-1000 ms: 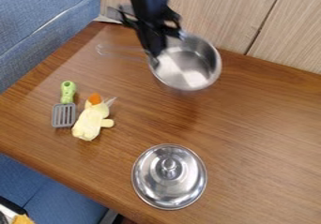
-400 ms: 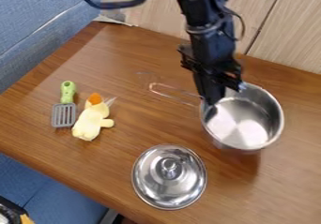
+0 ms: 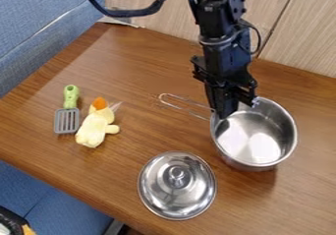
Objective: Move the silver pot to the centre of the table
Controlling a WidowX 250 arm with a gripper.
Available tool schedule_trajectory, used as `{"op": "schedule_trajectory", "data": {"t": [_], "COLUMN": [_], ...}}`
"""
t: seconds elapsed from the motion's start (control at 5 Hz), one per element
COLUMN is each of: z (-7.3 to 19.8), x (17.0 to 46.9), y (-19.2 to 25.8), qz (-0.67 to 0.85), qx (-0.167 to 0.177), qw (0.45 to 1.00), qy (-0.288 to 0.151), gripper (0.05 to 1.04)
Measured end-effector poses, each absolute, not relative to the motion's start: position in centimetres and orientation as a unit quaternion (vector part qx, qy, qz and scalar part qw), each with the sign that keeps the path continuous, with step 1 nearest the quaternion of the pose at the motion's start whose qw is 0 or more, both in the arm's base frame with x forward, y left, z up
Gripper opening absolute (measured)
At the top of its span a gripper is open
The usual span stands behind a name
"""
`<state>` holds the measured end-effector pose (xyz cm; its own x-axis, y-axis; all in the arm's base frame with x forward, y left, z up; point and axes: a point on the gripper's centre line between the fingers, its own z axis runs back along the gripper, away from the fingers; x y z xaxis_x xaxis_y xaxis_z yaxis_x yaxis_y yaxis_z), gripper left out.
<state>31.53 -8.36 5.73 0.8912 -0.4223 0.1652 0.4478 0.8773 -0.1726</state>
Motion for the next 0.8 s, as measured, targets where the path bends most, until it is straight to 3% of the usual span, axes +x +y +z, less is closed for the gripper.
{"op": "schedule_trajectory", "data": {"t": [0.2,0.6,0.8], "z": [4.36,3.84,3.83], "x": [31.50,31.61,31.32], "y": [-7.79,-8.38,-8.36], "qz": [-0.225,-0.235,-0.237], "qx": [-0.089,-0.105,-0.107], "qw": [0.969,0.966,0.965], "qy": [-0.041,-0.036,-0.027], "gripper": [0.068,0.097,0.264]}}
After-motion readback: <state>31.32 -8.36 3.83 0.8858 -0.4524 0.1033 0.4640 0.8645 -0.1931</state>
